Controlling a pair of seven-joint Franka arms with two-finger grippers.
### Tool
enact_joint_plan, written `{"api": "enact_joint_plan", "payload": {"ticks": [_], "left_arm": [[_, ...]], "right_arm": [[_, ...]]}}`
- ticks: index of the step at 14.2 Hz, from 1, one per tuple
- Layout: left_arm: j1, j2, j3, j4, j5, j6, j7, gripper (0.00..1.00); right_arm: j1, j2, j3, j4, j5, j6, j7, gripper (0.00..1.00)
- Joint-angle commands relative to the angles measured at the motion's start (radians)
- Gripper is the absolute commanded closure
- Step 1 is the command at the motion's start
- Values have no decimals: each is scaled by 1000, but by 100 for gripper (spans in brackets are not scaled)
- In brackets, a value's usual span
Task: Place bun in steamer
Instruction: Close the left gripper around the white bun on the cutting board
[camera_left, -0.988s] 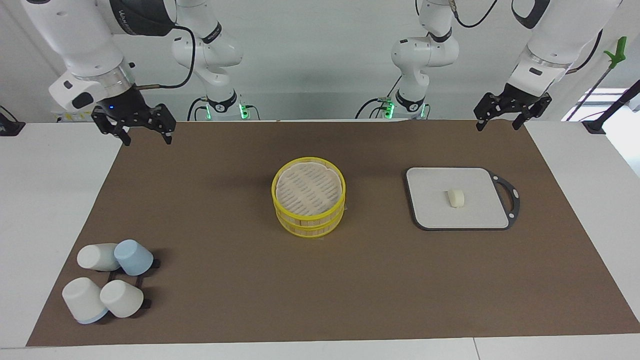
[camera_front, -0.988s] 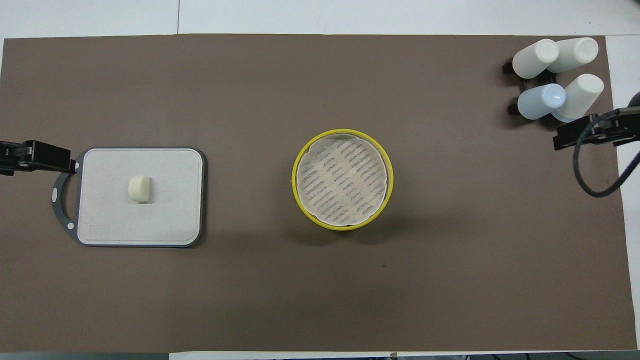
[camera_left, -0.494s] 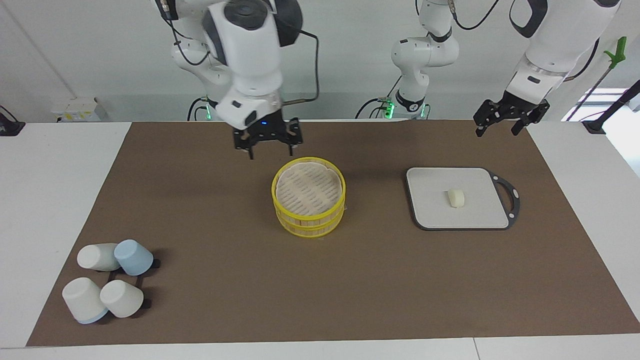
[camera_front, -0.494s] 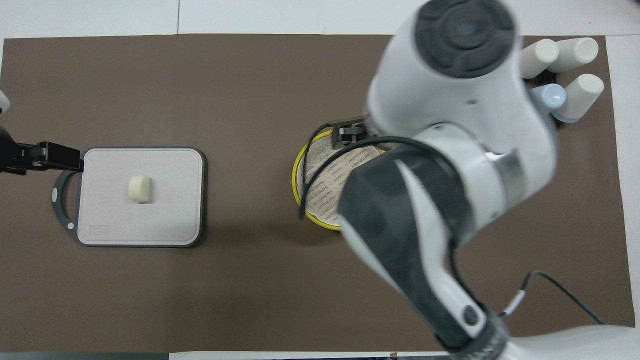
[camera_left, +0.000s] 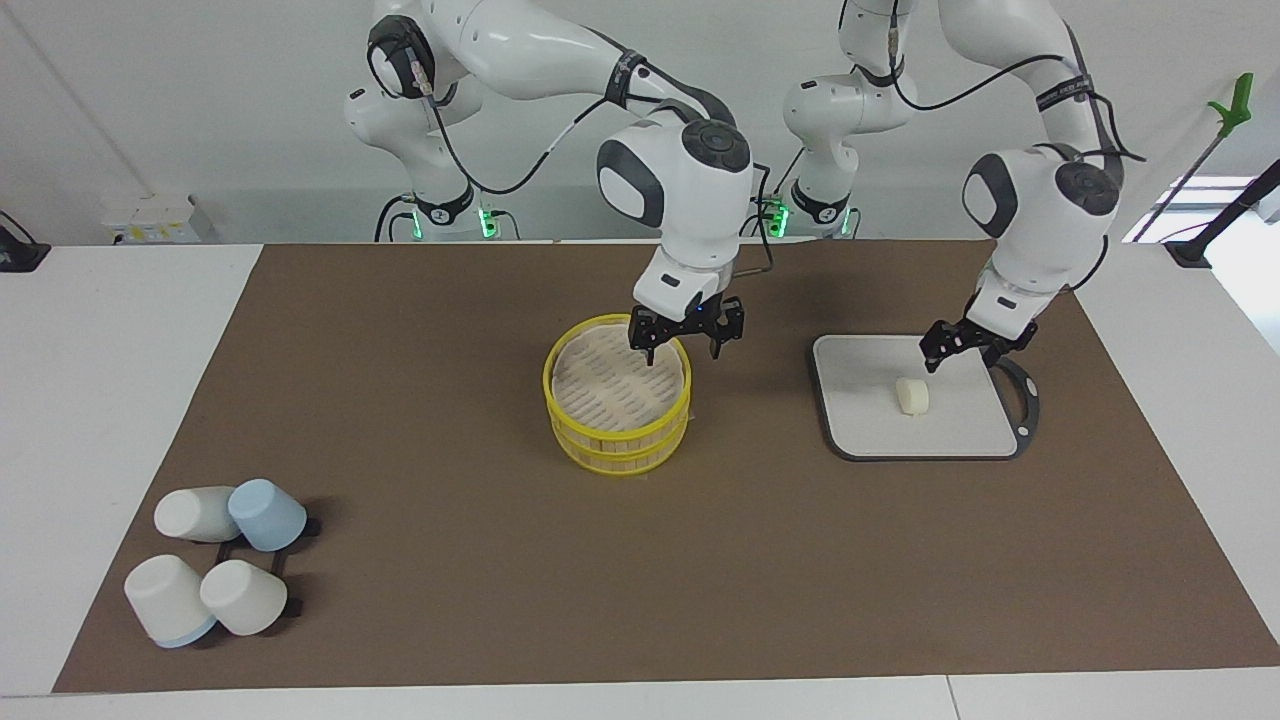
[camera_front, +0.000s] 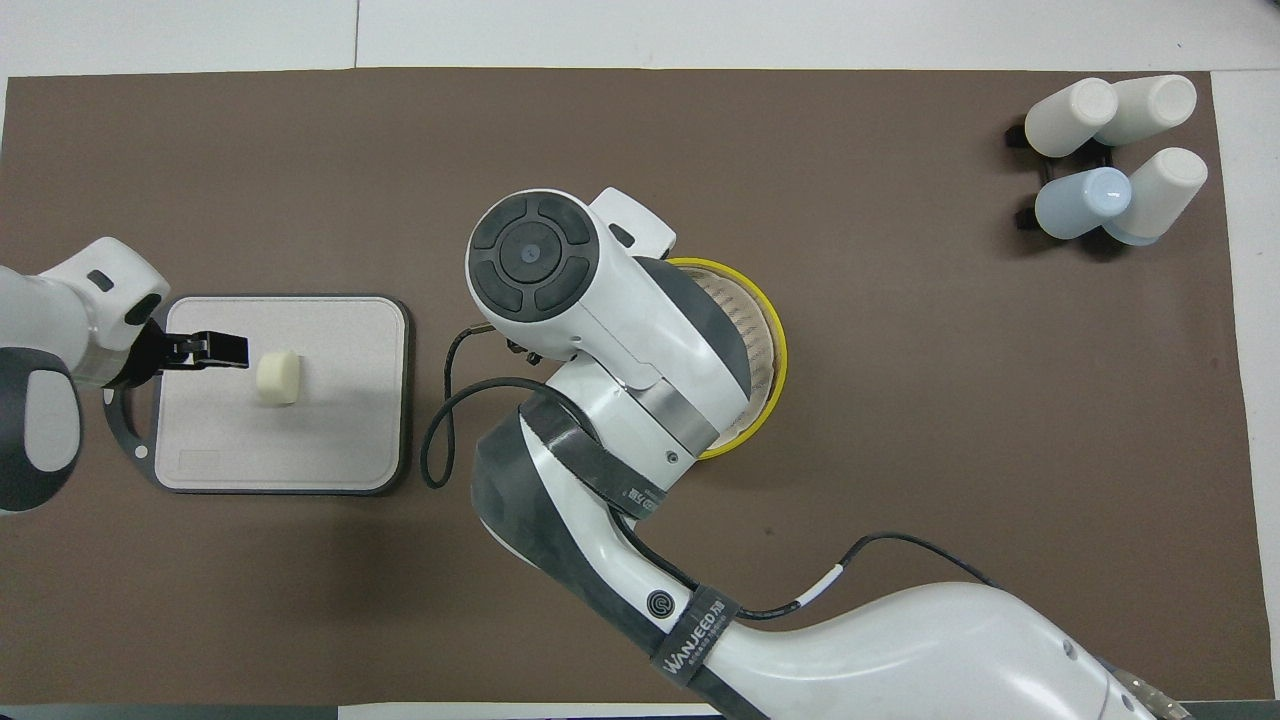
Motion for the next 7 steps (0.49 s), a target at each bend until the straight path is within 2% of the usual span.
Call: {"api": "enact_joint_plan", "payload": {"ticks": [1,4,7], "left_arm": [[-8,12,-3,-53,10,79,2,0],[-19,34,-3,-104,10,179,0,0],[-26,49,-4,-113,10,199,-1,0]], "right_arm": [[-13,-68,2,-154,-13,99,17,0],[-6,-95,3,-231,-12,174,23,0],[0,-94,3,-242,-5,182,29,2]]}}
